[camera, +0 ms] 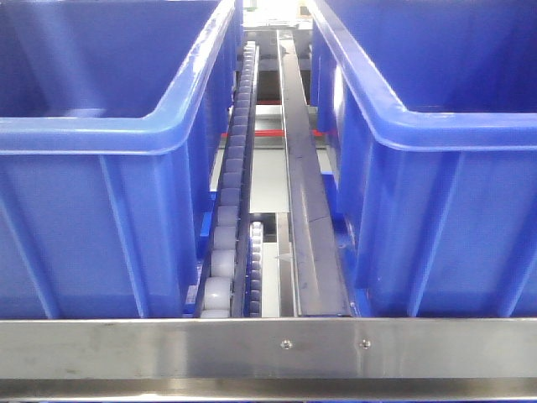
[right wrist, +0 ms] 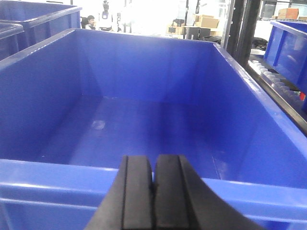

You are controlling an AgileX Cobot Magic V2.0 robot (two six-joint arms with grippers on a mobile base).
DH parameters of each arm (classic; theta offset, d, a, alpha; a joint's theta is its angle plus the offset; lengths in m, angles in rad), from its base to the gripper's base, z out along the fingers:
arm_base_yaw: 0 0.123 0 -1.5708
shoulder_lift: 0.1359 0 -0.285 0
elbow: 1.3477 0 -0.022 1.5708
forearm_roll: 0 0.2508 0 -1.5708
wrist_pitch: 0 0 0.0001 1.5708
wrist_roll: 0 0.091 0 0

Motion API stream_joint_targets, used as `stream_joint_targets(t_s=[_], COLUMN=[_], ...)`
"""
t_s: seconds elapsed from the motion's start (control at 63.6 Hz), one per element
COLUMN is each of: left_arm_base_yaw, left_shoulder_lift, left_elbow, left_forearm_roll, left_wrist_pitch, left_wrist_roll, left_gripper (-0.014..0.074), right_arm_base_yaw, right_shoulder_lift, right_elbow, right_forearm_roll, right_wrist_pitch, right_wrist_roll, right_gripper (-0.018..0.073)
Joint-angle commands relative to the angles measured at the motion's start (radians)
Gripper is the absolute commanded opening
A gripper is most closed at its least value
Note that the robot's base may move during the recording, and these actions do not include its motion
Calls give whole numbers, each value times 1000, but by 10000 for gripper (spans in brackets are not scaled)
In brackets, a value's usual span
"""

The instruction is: Pick and sort blue part to right shelf

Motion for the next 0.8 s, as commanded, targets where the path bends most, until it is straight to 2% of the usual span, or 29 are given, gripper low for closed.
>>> stream_joint_targets(t_s=[0.0, 0.047, 0.299, 0.786], left_arm_base_yaw=[-8, -8, 16, 16], left_shoulder_lift=[-40, -65, -60, -60], left_elbow=[24, 24, 24, 24], left_forearm_roll=[-7, -7, -13, -13], left_wrist_pitch=[-9, 18, 14, 14], left_wrist_roll=[-11, -11, -11, -11], left_gripper=[124, 124, 124, 124], right_arm_base_yaw=[-7, -7, -7, -7], right_shoulder_lift=[-23, -23, -22, -22], right_elbow=[-22, -22, -22, -22], right_forearm_roll=[0, 0, 0, 0], right_wrist_pitch=[-92, -92, -92, -92], right_wrist_roll=[-1, -1, -1, -1], right_gripper=[54, 54, 54, 54])
